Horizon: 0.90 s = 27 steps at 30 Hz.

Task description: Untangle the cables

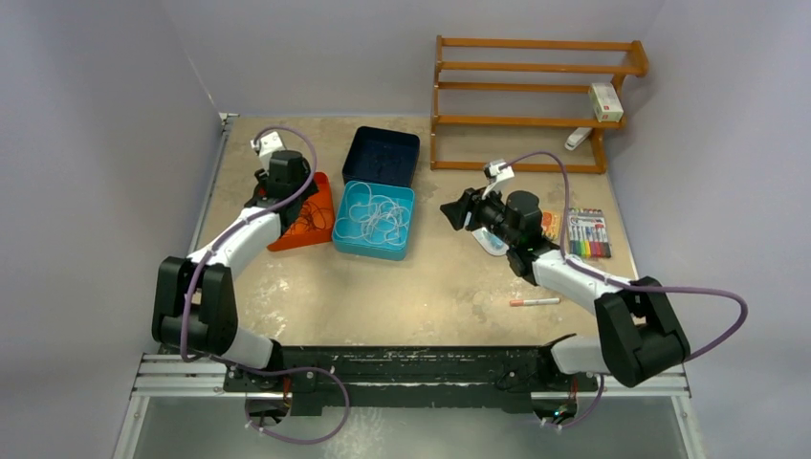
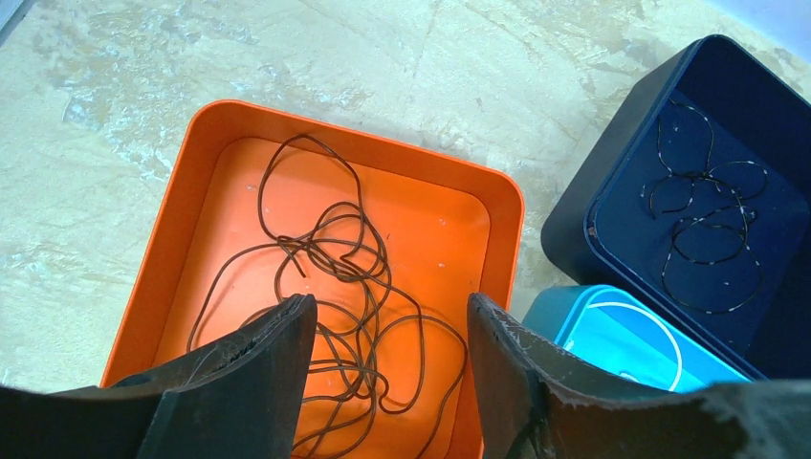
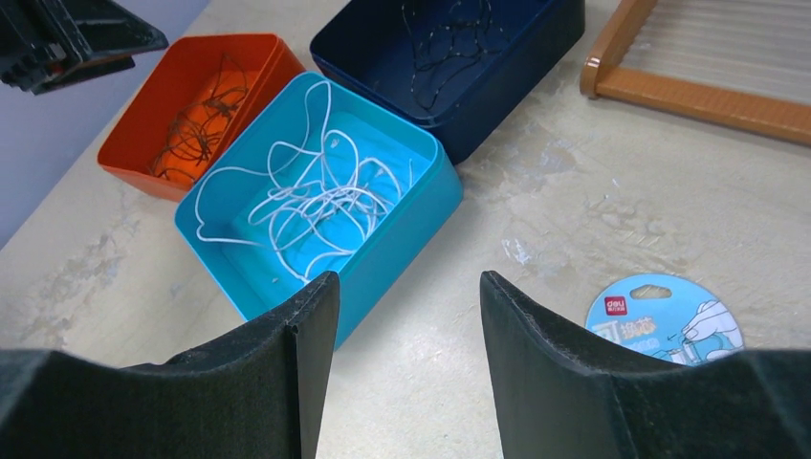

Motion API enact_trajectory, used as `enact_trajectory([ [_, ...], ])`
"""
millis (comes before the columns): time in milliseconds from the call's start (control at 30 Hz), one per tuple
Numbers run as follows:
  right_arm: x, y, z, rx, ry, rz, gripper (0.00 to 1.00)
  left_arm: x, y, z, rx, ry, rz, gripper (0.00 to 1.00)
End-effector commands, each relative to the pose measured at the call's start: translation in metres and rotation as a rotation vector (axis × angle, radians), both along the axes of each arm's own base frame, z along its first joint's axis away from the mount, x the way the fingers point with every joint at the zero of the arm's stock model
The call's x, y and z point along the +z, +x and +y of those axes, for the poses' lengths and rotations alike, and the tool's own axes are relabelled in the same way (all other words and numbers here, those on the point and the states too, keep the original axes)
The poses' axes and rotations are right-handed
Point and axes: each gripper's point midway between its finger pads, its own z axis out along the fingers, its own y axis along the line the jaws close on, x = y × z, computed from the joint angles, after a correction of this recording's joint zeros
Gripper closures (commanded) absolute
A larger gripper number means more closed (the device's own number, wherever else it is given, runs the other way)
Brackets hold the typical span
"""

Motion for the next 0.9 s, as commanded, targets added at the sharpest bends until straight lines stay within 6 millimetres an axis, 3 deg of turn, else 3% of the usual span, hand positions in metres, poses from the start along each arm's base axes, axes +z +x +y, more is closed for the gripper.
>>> enact_trajectory([
  [0, 0.037, 0.01, -0.004, -0.036, 0.015, -0.098, 0.41, 0.009, 0.005, -0.002, 0.008, -0.046, -0.068, 0.42],
  [133, 0.039, 0.009, -0.007, -0.045, 0.009, -0.101, 0.42, 0.01, 0.004, -0.009, -0.015, -0.083, -0.079, 0.46],
  [300, 0.056, 0.008, -0.019, -0.113, 0.029, -0.133, 0.41, 0.045, -0.004, -0.01, -0.042, -0.091, -0.157, 0.45],
  [500, 0.117, 0.01, -0.062, -0.344, 0.046, -0.245, 0.37, 0.101, -0.023, -0.013, -0.097, -0.095, -0.267, 0.42],
  [667, 0.173, -0.003, -0.097, -0.48, 0.006, -0.366, 0.29, 0.154, -0.051, -0.004, -0.107, -0.062, -0.398, 0.38],
  [800, 0.204, -0.019, -0.116, -0.534, -0.016, -0.423, 0.22, 0.175, -0.075, 0.006, -0.092, -0.035, -0.465, 0.33],
  [867, 0.213, -0.029, -0.125, -0.56, -0.025, -0.44, 0.19, 0.174, -0.086, 0.012, -0.062, -0.042, -0.475, 0.32],
])
